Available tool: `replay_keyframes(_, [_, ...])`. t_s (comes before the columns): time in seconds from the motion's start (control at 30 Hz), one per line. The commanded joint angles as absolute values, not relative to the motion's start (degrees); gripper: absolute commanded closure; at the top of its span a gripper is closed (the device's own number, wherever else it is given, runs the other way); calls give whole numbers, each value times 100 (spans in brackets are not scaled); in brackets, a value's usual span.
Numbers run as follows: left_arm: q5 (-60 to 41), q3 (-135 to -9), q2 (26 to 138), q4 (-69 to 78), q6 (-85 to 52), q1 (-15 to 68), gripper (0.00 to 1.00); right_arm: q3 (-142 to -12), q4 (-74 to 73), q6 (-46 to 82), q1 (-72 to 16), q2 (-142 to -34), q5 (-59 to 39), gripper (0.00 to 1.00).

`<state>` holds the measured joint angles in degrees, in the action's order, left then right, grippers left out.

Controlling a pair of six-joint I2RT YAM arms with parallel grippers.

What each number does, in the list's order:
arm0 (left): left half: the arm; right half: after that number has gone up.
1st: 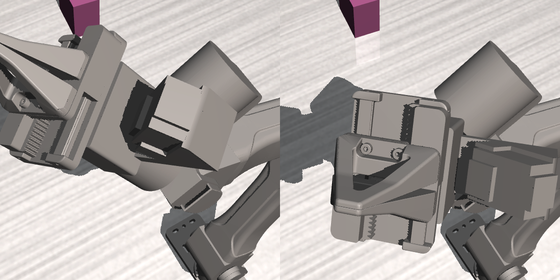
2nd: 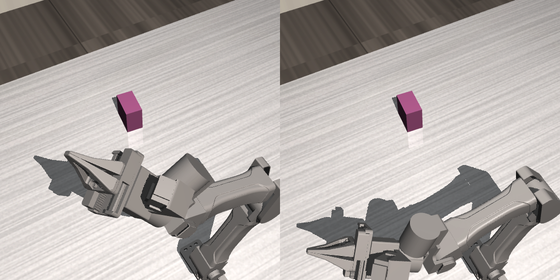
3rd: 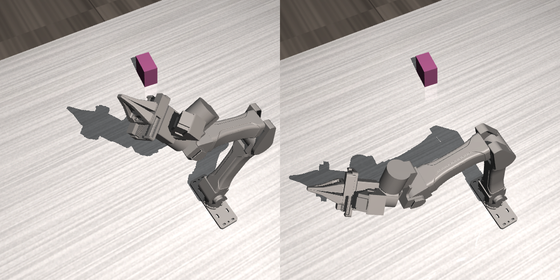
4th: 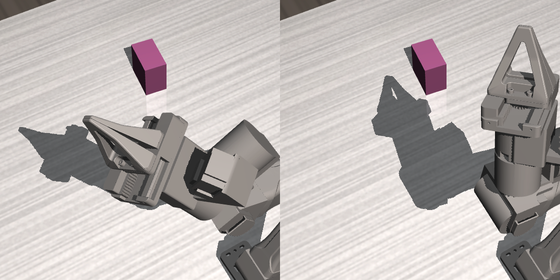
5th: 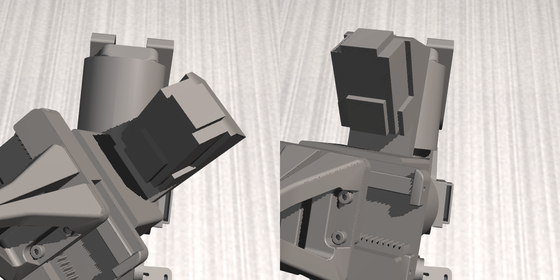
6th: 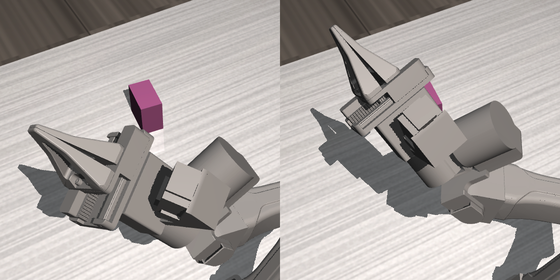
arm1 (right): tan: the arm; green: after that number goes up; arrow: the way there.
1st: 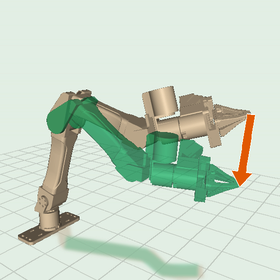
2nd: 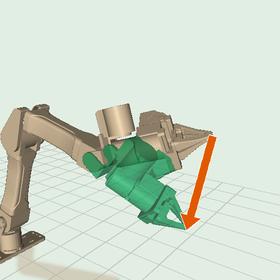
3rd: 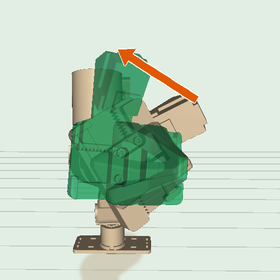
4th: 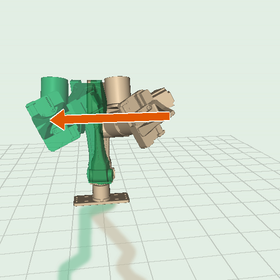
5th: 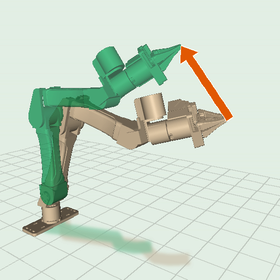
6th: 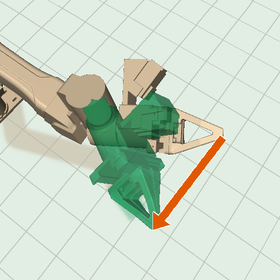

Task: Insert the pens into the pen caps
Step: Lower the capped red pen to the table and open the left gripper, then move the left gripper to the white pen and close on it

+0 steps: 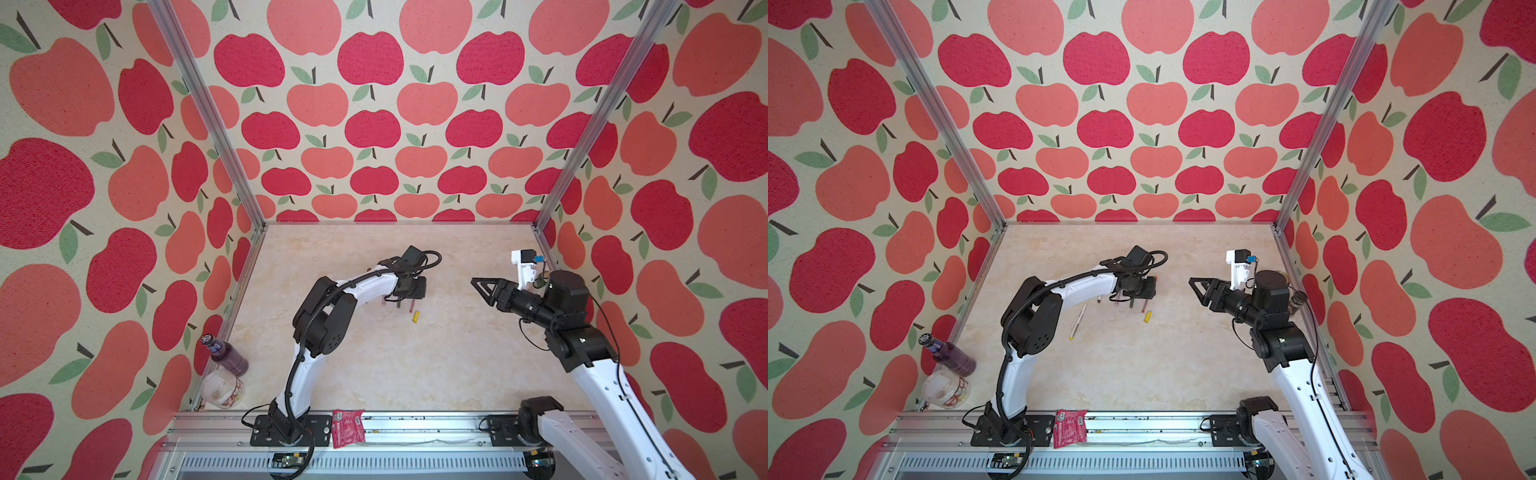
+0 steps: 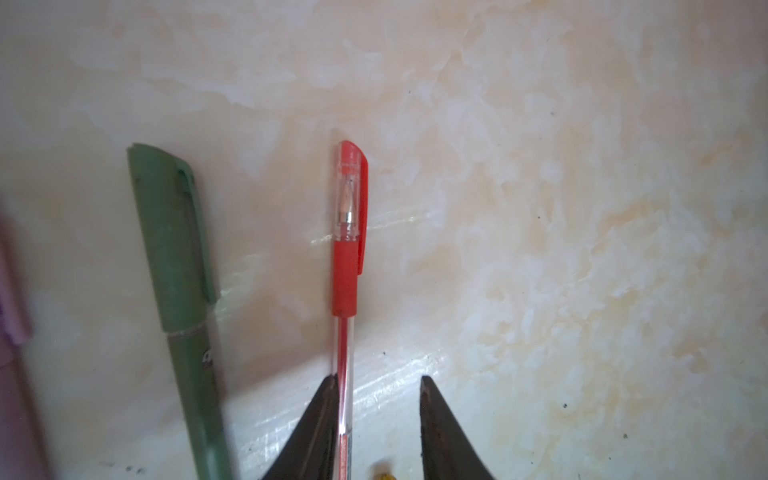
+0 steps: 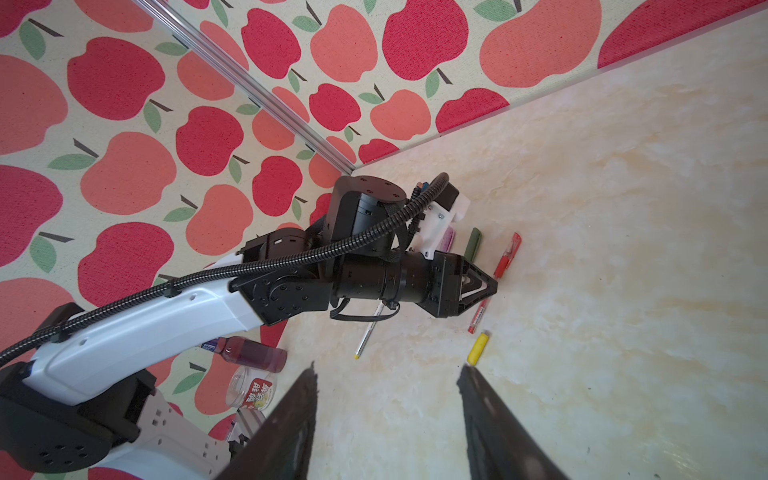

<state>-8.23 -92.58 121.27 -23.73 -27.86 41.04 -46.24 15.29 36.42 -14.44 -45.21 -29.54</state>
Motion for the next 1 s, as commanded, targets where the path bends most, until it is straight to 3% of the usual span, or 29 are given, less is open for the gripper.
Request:
replay_keyframes(0.0, [-644, -8983, 11193, -1850, -2507, 4144, 63, -4564, 1750, 3589, -1406, -4398, -3009, 42])
replay_keyframes(0.2, [-51, -8217, 9612, -2203, -2219, 4110, 56, -4555, 2443, 3250, -1588, -4484, -2424, 43])
replay_keyframes(0.37, [492, -7506, 8345, -3383, -2412, 3871, 50, -4684, 2855, 2922, -2422, -5067, -1420, 43])
replay_keyframes(0.57, [217, -5961, 6941, -3764, -2936, 2838, 45, -4884, 2821, 2777, -3405, -5836, -558, 42])
replay_keyframes(0.73, [-425, -5262, 6907, -3595, -3035, 2128, 41, -5073, 2668, 2671, -3625, -6347, -721, 41])
replay_keyframes(0.97, [-207, -5341, 8181, -3766, -2776, 2081, 38, -5214, 2414, 2617, -3665, -6599, -745, 40])
